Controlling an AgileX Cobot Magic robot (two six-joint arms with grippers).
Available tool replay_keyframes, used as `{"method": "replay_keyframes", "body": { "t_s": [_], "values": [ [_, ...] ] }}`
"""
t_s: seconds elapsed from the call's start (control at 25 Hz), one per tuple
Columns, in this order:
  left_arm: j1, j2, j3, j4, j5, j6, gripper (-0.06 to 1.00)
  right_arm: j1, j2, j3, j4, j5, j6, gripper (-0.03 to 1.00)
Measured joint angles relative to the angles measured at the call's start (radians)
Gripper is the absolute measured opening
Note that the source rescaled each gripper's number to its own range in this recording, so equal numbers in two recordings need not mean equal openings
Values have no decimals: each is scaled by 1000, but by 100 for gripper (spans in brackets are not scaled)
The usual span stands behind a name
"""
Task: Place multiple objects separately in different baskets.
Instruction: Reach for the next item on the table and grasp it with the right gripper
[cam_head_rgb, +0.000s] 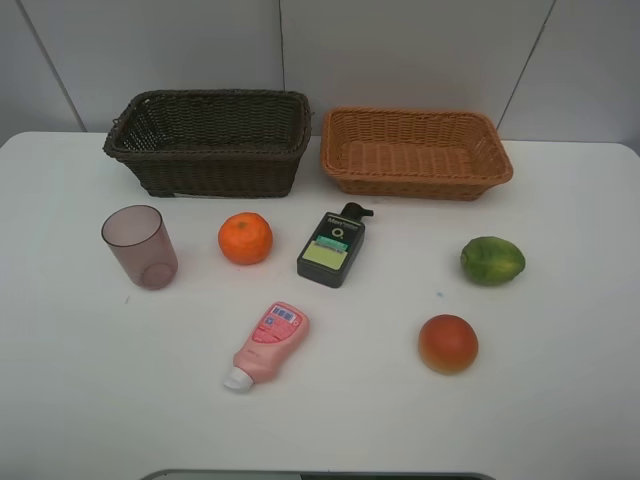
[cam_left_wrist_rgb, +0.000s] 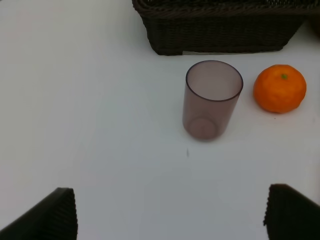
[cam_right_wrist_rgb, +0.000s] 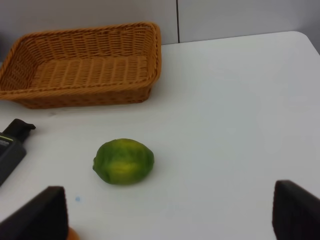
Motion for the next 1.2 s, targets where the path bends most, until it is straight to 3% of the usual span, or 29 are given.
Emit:
{"method": "replay_keyframes", "body": {
  "t_s": [1.2],
  "values": [
    [0, 0, 0, 0, 0, 0, 96, 0, 0, 0, 0, 0, 0, 71]
  ]
}}
